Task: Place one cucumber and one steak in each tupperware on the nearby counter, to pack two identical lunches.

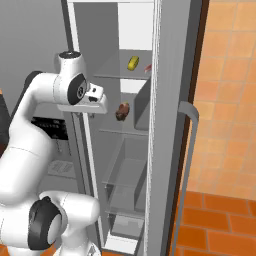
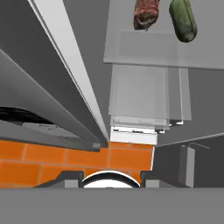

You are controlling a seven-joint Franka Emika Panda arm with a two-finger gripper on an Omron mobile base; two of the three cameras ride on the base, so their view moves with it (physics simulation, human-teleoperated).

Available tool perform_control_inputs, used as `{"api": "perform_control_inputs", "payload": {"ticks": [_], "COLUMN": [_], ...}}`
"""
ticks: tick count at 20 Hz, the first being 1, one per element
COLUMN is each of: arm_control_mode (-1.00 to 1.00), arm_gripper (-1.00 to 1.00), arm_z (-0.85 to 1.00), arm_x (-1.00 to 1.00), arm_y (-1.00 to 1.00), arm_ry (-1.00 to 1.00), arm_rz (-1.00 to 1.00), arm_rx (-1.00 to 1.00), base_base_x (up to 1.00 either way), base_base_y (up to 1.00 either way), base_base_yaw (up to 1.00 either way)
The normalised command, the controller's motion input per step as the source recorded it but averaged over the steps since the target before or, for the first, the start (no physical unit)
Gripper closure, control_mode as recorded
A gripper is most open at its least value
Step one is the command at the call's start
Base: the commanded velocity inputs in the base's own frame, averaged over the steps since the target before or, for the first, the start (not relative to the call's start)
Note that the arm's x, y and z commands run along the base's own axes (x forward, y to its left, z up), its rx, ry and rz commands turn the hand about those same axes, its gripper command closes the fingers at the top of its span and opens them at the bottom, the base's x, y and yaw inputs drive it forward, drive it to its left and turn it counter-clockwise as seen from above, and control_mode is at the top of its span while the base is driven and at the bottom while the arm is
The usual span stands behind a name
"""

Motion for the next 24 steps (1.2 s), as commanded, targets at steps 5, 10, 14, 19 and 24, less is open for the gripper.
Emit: {"api": "perform_control_inputs", "payload": {"ticks": [5,10,14,19,24], "arm_control_mode": [-1.0,-1.0,-1.0,-1.0,-1.0], "arm_gripper": [-1.0,-1.0,-1.0,-1.0,-1.0], "arm_z": [-0.42,-0.21,-0.09,-0.19,-0.37], "arm_x": [-0.63,-0.28,0.54,0.62,0.73], "arm_y": [-0.54,-0.58,-0.33,-0.36,-0.46], "arm_ry": [-0.07,-0.14,-0.02,-0.18,-0.03], "arm_rz": [-0.02,0.0,0.06,0.1,0.12], "arm_rx": [0.0,0.02,0.02,0.0,0.0], "base_base_x": [0.0,0.0,0.0,0.0,0.0], "base_base_y": [0.0,0.0,0.0,0.0,0.0], "base_base_yaw": [0.0,0.0,0.0,0.0,0.0]}}
